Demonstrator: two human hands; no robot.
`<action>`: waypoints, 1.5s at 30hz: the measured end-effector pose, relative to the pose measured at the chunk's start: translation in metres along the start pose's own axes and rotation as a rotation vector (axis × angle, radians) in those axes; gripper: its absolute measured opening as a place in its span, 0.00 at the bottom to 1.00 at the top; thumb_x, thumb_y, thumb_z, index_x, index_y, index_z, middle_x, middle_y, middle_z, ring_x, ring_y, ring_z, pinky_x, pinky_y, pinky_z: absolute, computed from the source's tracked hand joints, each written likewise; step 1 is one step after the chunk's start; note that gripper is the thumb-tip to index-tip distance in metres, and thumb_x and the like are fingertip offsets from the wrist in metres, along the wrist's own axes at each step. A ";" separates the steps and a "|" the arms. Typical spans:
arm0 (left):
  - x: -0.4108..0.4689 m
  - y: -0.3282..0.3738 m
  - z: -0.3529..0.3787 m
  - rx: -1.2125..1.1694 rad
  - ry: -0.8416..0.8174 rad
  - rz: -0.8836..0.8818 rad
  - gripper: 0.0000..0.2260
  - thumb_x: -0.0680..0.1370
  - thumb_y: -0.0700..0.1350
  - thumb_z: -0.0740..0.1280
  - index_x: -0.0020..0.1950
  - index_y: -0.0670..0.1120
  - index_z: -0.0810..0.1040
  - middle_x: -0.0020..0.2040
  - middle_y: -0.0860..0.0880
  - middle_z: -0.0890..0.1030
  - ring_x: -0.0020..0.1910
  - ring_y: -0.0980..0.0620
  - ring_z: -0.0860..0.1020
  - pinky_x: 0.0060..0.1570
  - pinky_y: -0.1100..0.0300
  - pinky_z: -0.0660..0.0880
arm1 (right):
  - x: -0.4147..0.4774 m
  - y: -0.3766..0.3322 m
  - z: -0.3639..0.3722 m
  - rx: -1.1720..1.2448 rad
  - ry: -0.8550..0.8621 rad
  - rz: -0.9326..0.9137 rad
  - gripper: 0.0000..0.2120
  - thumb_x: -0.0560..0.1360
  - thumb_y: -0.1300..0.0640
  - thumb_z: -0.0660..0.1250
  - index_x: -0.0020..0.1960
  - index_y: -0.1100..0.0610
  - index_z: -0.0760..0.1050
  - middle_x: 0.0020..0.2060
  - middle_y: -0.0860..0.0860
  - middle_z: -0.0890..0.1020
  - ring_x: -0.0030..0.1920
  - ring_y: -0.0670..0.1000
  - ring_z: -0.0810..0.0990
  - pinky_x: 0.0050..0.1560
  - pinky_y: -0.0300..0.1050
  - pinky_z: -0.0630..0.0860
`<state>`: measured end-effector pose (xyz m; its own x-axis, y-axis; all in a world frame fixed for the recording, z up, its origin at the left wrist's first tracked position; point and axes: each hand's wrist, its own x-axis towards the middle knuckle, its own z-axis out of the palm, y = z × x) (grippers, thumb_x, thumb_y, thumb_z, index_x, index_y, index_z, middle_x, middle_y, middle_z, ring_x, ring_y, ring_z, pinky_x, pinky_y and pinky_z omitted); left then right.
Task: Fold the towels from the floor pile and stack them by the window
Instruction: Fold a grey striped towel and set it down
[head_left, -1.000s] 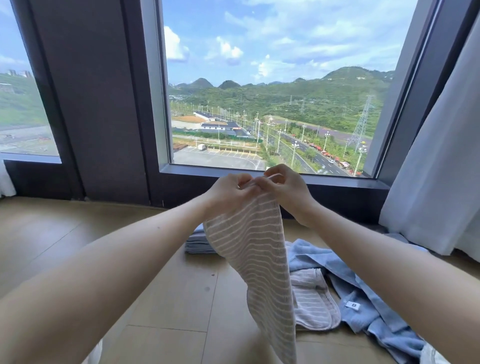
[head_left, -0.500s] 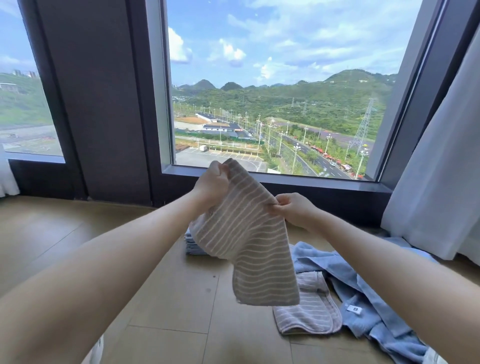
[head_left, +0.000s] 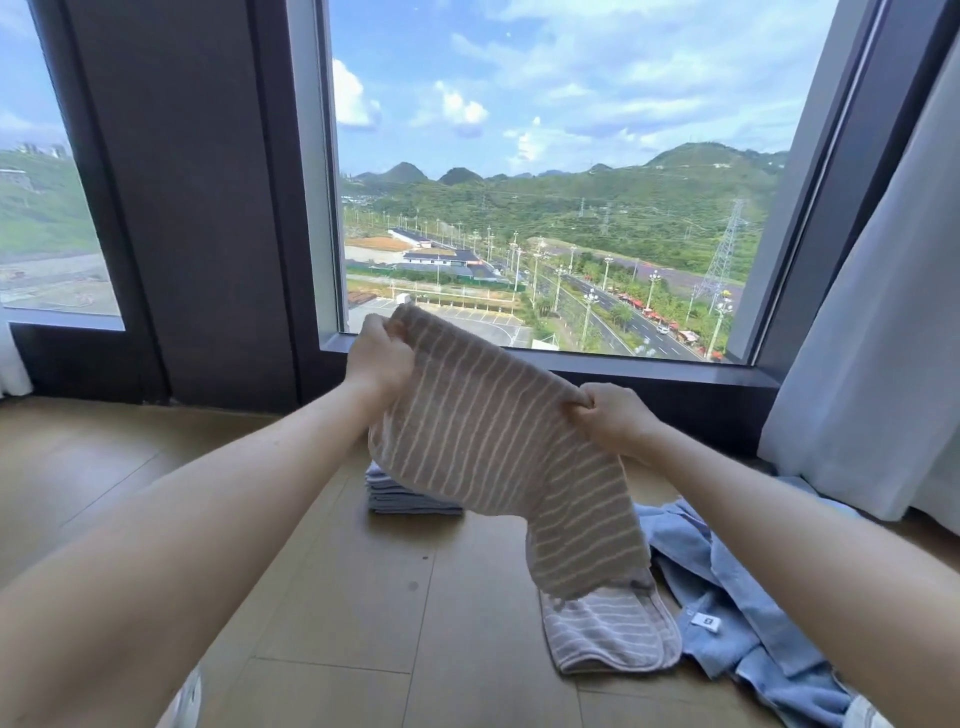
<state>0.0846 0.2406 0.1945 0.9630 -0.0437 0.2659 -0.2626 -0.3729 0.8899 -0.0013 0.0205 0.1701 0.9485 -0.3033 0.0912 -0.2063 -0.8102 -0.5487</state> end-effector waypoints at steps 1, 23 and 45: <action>0.001 -0.001 -0.002 -0.006 0.028 -0.030 0.07 0.82 0.40 0.51 0.55 0.42 0.66 0.44 0.46 0.71 0.34 0.54 0.67 0.30 0.62 0.63 | 0.002 0.000 -0.003 0.003 0.069 0.000 0.11 0.79 0.52 0.58 0.41 0.57 0.71 0.38 0.51 0.76 0.38 0.50 0.74 0.37 0.43 0.70; -0.024 0.003 0.021 0.472 -0.331 0.492 0.11 0.75 0.56 0.67 0.53 0.54 0.81 0.45 0.52 0.73 0.46 0.52 0.75 0.41 0.58 0.69 | -0.010 -0.041 0.013 0.110 0.139 -0.331 0.07 0.71 0.54 0.72 0.44 0.56 0.76 0.34 0.48 0.76 0.33 0.45 0.73 0.31 0.37 0.68; 0.000 -0.014 0.011 0.226 -0.191 -0.190 0.13 0.79 0.51 0.58 0.40 0.43 0.71 0.38 0.48 0.71 0.32 0.53 0.68 0.29 0.61 0.64 | 0.001 -0.021 0.006 0.312 0.190 0.051 0.14 0.75 0.53 0.66 0.42 0.64 0.79 0.36 0.55 0.78 0.38 0.53 0.78 0.42 0.49 0.80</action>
<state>0.0889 0.2361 0.1777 0.9929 -0.1186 0.0101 -0.0781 -0.5856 0.8068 0.0048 0.0398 0.1769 0.8714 -0.4508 0.1935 -0.1412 -0.6083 -0.7811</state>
